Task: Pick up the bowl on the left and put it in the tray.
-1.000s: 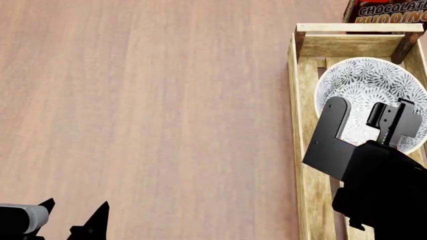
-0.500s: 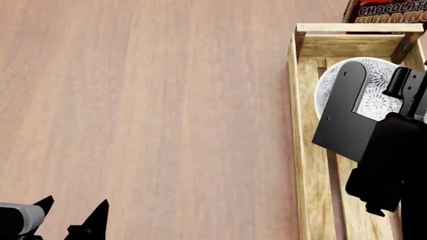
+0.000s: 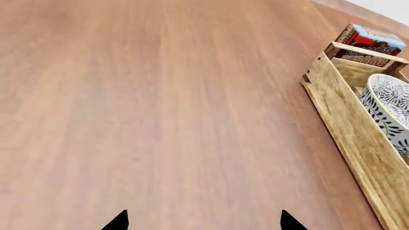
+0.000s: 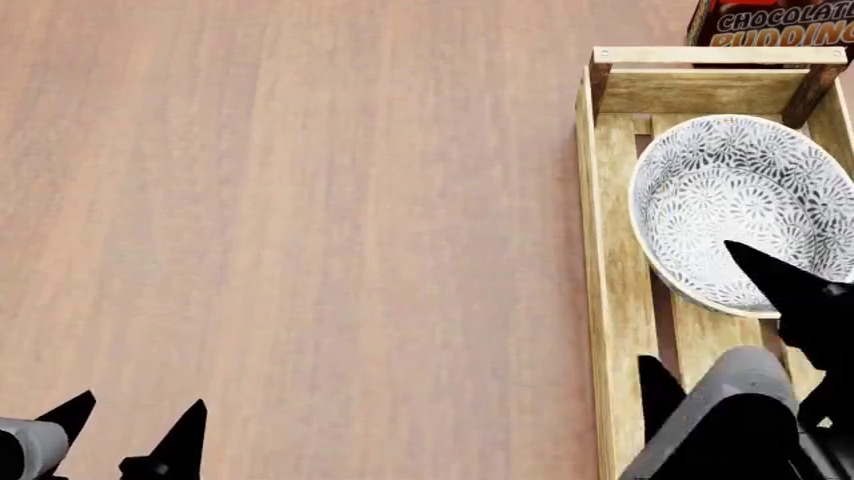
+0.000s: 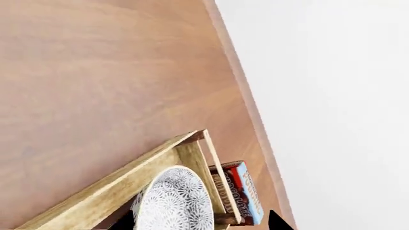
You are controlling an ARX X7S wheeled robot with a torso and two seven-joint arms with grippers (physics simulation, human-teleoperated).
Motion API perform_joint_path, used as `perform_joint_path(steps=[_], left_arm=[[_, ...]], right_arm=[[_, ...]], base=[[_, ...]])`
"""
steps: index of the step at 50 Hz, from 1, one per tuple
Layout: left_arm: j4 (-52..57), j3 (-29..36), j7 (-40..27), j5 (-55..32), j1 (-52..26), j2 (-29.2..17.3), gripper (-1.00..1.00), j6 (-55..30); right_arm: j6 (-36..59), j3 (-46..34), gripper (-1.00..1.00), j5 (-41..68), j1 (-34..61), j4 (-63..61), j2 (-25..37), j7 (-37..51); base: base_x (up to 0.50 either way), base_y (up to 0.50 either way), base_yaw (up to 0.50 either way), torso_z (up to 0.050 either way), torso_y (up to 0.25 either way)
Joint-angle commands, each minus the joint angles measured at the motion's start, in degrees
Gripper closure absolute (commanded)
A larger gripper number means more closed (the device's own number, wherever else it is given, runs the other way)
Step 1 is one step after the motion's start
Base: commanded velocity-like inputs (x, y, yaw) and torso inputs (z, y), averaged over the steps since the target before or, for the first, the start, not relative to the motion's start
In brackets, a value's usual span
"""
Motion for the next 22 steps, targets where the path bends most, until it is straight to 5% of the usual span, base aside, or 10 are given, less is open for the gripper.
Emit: perform_joint_path(steps=[1, 8, 18, 22], left_arm=[[0.2, -1.4, 2.6, 1.0, 2.7, -0.3, -1.0, 4.8], [-1.2, -1.4, 5.0, 3.8, 5.4, -0.1, -1.0, 9.1], [-4.2, -0.8, 11.0, 4.5, 9.9, 0.2, -1.0, 14.6], [-8.4, 0.2, 14.8, 6.7, 11.8, 1.1, -1.0, 18.7]], right_arm=[[-35.7, -6.8, -1.0, 2.1, -23.9, -4.8, 11.2, 42.0], [-66.0, -15.2, -1.0, -14.7, -33.6, 13.2, 1.0, 46.4], [-103.5, -21.1, -1.0, -15.7, -34.4, 39.1, -17.0, 37.5], [-103.5, 9.0, -1.0, 7.0, -60.7, 45.9, -39.4, 4.4]], base=[[0.0, 0.0, 0.0, 0.0, 0.0], [0.0, 0.0, 0.0, 0.0, -0.001], [0.0, 0.0, 0.0, 0.0, 0.0], [0.0, 0.0, 0.0, 0.0, 0.0]])
